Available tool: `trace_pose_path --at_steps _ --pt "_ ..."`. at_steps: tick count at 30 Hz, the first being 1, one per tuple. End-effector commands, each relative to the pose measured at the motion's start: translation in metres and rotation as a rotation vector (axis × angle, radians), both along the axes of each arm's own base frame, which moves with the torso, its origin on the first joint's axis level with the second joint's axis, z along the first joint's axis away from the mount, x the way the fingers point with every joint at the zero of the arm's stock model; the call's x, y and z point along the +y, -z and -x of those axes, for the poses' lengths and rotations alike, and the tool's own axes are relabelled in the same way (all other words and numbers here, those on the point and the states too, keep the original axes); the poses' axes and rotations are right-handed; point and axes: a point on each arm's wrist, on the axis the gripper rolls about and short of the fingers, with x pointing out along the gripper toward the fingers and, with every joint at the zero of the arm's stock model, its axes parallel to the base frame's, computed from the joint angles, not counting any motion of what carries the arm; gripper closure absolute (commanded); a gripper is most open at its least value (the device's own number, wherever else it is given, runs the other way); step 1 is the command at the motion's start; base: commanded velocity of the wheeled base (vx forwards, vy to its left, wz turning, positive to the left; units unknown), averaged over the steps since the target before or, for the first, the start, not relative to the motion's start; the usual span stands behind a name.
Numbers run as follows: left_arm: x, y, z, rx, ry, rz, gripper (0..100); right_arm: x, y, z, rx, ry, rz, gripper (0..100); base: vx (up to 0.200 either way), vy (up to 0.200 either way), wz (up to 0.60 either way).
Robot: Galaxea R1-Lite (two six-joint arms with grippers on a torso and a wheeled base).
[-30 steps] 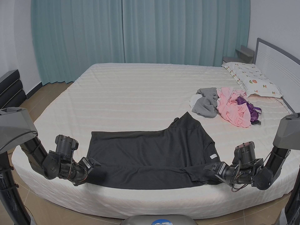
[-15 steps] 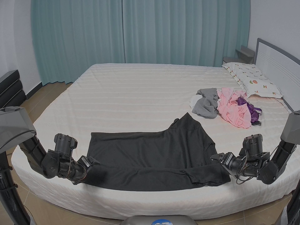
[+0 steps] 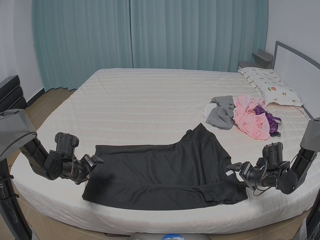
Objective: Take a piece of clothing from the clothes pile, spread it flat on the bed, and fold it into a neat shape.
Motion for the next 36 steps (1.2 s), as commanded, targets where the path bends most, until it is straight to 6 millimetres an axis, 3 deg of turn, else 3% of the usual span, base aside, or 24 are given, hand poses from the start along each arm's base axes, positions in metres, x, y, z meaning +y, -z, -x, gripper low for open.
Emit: trace_pose_path --at_steps 1,7,14,26,27,36 --pt "0.0 0.016 -0.017 0.004 0.044 -0.043 0 0.0 0.003 0.001 0.012 -0.005 0.004 0 0.0 0.0 0.0" --pt "0.006 0.039 -0.032 0.013 0.135 -0.131 0 0.0 0.009 0.002 0.034 -0.007 0.011 0 0.0 0.0 0.0" --pt "0.016 0.04 -0.049 -0.027 0.148 -0.17 0 0.001 0.009 0.003 0.03 -0.019 0.018 0 0.0 0.0 0.0" --pt "0.013 0.039 -0.045 -0.02 0.159 -0.164 0 -0.001 0.016 0.001 0.051 -0.01 0.022 0 0.0 0.0 0.0" --pt "0.013 0.04 -0.044 -0.016 0.16 -0.165 100 -0.001 0.017 0.001 0.051 -0.011 0.021 0 0.0 0.0 0.0" --pt "0.013 0.045 -0.038 0.015 0.165 -0.173 100 -0.002 0.017 0.001 0.053 -0.005 0.02 0 0.0 0.0 0.0"
